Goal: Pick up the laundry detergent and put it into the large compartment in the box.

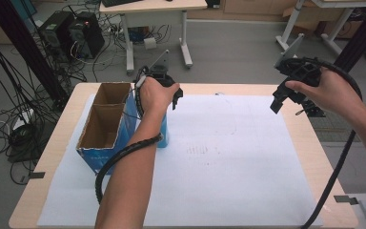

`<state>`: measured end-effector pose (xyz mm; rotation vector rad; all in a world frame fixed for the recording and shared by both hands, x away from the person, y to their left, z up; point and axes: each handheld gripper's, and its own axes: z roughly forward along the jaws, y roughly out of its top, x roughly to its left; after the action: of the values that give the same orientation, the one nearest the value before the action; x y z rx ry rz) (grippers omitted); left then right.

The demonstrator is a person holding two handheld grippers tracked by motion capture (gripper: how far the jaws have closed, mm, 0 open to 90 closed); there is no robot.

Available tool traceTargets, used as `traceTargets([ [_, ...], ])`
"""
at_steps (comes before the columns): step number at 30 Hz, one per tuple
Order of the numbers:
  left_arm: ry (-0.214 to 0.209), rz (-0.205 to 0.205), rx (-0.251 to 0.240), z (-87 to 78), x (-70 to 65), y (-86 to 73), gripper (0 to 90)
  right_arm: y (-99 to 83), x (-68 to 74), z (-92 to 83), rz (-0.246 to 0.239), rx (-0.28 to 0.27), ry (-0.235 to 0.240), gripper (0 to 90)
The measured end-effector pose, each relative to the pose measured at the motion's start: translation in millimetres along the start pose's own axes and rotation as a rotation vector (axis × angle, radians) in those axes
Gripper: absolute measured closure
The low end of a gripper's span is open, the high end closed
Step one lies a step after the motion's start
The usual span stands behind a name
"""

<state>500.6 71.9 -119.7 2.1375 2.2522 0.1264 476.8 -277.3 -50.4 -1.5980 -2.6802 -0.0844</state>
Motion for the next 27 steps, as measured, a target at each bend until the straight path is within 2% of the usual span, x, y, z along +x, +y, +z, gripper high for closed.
traceTargets([
  [10, 0.018, 0.023, 0.001, 3.5, -2.7, -1.9, 26.9, -1.1, -3.6, 0.8, 0.006, 0.000, 0.008, 7.5],
  [16, 0.041, 0.039, -0.001, 4.8, -4.3, -3.9, 37.0, -1.6, -3.6, 0.9, 0.003, -0.002, 0.011, 7.5],
  [27, 0.040, 0.052, -0.010, 4.8, -3.5, -6.3, 37.7, -3.1, -3.2, 0.1, 0.001, -0.005, 0.011, 7.4],
])
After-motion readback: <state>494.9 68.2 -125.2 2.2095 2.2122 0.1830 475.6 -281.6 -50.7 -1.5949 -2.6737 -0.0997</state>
